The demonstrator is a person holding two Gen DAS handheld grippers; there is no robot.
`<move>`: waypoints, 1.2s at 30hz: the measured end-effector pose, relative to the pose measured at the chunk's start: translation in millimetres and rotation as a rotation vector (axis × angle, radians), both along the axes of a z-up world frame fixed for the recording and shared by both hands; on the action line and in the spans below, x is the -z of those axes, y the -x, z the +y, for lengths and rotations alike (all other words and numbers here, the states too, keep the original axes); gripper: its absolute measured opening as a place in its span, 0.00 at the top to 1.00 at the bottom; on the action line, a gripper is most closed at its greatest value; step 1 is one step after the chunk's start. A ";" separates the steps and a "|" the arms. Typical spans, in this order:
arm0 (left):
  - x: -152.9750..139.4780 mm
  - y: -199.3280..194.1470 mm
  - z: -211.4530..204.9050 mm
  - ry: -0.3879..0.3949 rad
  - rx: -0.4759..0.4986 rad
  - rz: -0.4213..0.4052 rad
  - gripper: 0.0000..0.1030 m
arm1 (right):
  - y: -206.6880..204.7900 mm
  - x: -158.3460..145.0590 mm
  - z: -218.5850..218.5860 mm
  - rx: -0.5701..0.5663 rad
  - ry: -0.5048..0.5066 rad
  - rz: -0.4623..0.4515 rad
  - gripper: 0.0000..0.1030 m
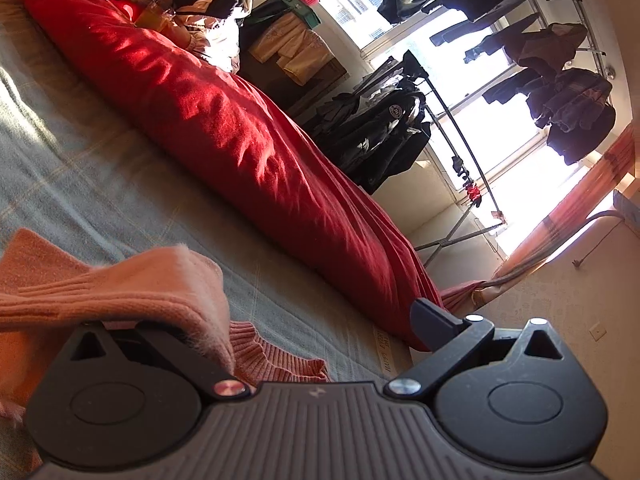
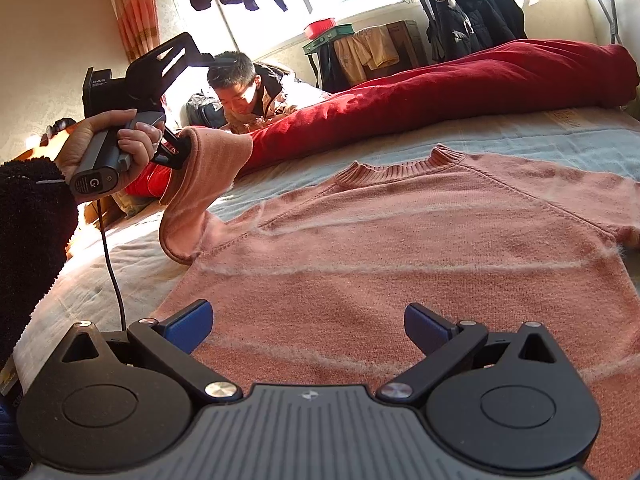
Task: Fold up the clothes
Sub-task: 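Lift the sleeve with the left gripper and carry it across the body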
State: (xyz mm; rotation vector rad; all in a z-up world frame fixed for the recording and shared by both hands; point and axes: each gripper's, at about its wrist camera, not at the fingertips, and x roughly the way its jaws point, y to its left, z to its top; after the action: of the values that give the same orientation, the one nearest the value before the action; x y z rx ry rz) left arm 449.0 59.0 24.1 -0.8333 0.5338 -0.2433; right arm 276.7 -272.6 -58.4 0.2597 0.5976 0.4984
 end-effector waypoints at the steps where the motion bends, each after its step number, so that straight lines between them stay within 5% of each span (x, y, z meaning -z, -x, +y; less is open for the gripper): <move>1: -2.3 -2.5 -6.4 -0.004 0.012 -0.003 0.03 | -0.6 0.8 0.6 -0.005 0.005 0.009 0.00; 8: -10.4 -13.7 -46.3 -0.004 0.078 -0.025 0.03 | -3.2 6.3 5.6 -0.020 0.059 0.060 0.00; 23: 6.9 -27.6 -116.8 -0.035 0.202 0.030 0.03 | -10.4 4.5 -32.9 0.097 -0.042 0.099 0.00; 36: 39.2 -47.8 -161.6 -0.280 0.295 0.154 0.03 | -12.5 6.0 -38.4 0.126 -0.044 0.116 0.00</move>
State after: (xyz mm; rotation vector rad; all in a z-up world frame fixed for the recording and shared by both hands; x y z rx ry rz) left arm 496.8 -102.6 -15.1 -0.5011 0.8172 -0.3667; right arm 289.3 -311.0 -64.4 0.3677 0.6791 0.3766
